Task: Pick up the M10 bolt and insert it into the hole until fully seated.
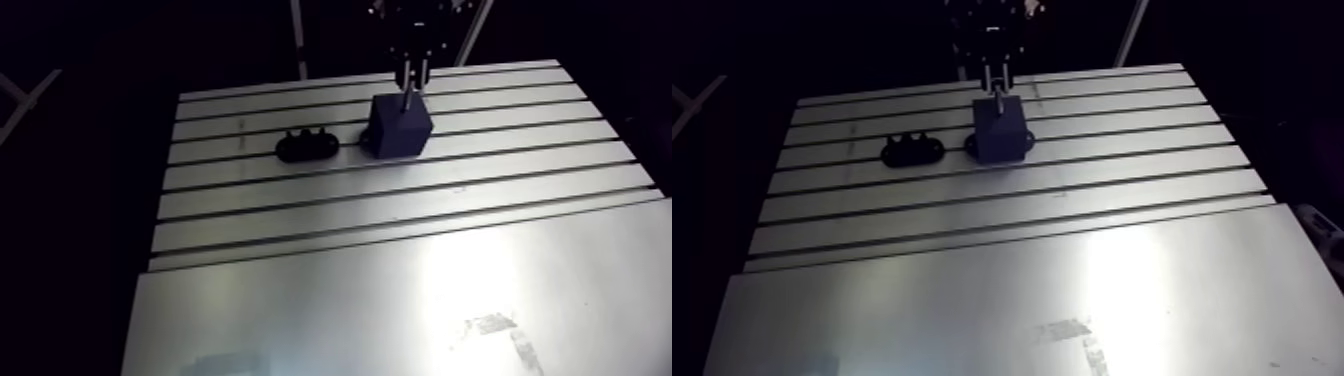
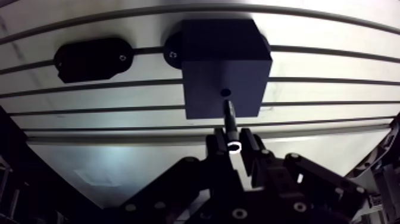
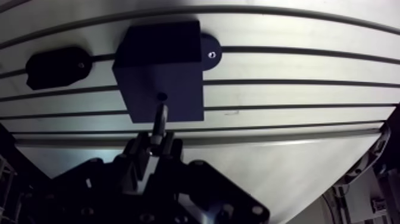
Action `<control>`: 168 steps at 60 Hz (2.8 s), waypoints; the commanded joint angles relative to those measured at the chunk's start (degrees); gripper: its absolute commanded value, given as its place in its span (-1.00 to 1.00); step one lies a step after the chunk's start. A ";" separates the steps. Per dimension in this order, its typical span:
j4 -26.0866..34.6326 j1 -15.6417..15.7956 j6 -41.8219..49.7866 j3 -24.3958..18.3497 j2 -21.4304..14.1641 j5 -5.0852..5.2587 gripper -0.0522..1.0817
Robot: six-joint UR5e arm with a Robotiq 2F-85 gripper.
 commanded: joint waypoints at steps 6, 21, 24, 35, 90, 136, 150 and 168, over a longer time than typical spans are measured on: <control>-0.19 -0.06 0.07 0.00 0.04 -0.01 0.99; -0.21 0.01 0.08 0.17 0.13 -0.01 0.99; -0.29 0.03 0.07 0.25 0.13 -0.01 0.99; -0.54 0.11 0.08 0.25 0.13 -0.01 0.99; -0.82 0.03 0.08 0.01 0.66 -0.01 0.99; -0.91 0.20 0.00 -0.09 0.92 -0.01 0.99; -1.00 -0.05 0.00 0.09 0.92 -0.01 0.99; -1.08 -0.06 0.00 0.26 0.92 -0.01 0.99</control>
